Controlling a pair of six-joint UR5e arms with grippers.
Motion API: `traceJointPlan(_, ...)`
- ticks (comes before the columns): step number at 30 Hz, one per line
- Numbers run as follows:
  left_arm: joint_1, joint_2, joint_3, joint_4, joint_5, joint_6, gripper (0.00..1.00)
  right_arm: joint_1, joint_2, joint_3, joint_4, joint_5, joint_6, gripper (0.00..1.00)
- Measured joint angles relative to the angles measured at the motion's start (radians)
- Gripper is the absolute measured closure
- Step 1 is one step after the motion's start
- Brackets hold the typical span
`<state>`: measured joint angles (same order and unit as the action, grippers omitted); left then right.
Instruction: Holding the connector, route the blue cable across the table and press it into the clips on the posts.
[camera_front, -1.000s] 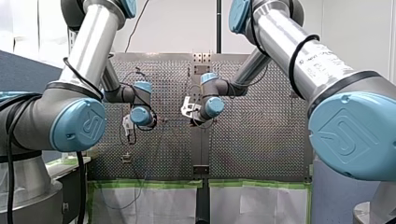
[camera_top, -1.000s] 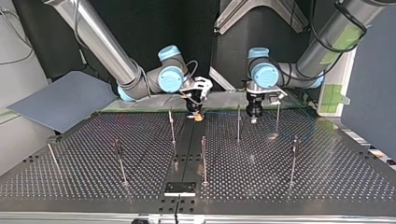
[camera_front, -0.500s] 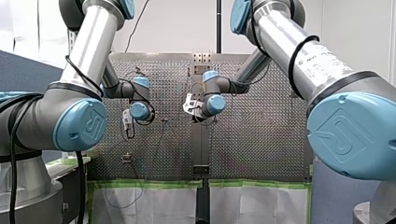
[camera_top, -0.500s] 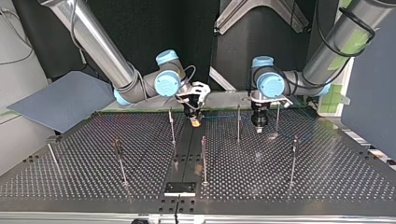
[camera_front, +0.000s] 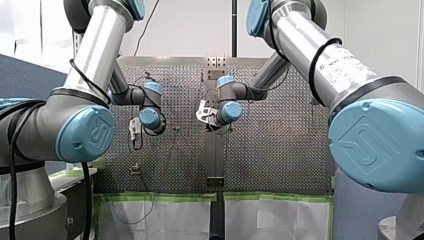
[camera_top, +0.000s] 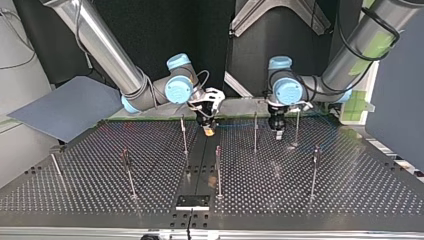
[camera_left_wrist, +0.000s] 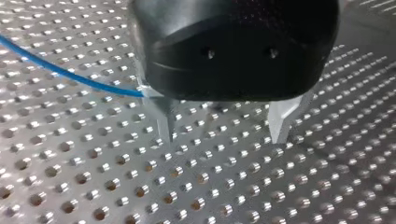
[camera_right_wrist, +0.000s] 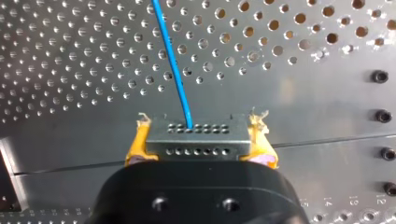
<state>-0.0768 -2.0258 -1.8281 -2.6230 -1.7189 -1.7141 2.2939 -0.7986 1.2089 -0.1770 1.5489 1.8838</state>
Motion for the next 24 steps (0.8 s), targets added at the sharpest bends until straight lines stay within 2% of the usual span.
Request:
traceJointPlan(10, -0.035, 0.011, -0.011, -0.085, -0.011, 0.029, 0.00, -0.005, 0.001, 0.001, 0.002, -0.001, -0.012, 1.00)
traceJointPlan(16, -0.056, 0.052, -0.052, -0.122, -0.036, 0.029, 0.00, -0.007, 0.002, 0.001, 0.003, -0.001, -0.014, 1.00)
traceJointPlan(24, -0.079, 0.119, -0.118, -0.129, -0.064, 0.025, 0.00, -0.003, 0.004, 0.008, 0.006, -0.003, -0.017, 1.00)
